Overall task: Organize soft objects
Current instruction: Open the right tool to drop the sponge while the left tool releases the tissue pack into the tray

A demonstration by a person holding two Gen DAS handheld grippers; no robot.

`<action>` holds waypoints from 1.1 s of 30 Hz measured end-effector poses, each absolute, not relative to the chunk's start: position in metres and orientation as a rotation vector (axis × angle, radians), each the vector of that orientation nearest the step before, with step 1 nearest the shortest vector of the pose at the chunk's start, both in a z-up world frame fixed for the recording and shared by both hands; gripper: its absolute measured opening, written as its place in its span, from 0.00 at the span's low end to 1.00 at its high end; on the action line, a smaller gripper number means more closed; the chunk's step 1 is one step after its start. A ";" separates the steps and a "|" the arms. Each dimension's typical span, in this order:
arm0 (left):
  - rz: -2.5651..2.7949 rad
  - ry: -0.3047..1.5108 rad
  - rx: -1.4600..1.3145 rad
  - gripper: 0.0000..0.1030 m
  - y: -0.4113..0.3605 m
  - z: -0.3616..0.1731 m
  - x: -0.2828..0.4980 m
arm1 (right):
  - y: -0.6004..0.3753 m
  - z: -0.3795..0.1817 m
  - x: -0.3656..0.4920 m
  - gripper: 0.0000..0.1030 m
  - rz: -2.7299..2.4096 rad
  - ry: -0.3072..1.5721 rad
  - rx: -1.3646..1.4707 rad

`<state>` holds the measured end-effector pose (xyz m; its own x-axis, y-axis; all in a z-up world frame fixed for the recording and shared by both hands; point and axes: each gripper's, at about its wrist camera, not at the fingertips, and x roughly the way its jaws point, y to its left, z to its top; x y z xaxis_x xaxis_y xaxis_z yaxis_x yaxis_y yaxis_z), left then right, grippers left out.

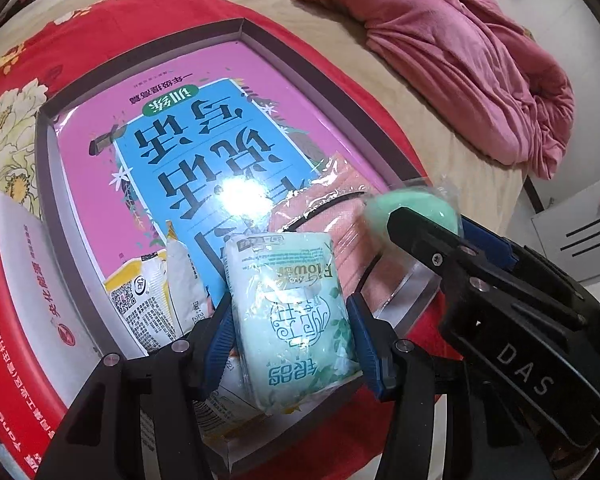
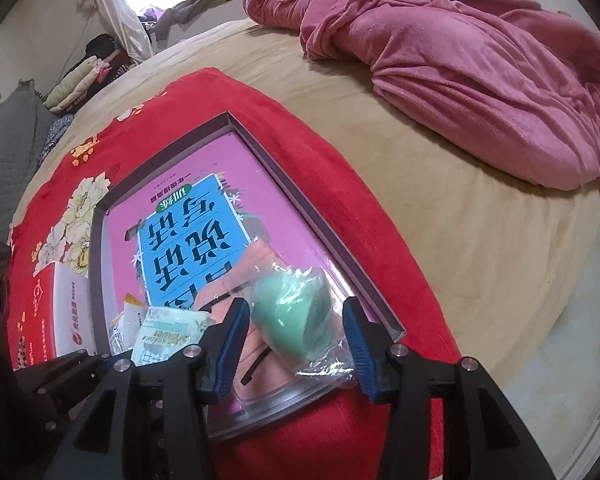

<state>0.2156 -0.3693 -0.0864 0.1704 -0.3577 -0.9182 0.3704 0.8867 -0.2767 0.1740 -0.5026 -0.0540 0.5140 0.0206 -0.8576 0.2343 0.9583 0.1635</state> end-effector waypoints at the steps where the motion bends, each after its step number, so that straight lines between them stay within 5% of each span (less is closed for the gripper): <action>1: -0.517 1.302 0.011 0.55 -0.370 -0.086 0.215 | -0.503 -0.053 0.173 0.48 -0.134 1.021 0.274; 33: -0.483 1.253 0.008 0.59 -0.341 -0.039 0.191 | -0.516 -0.008 0.128 0.54 -0.191 0.932 0.319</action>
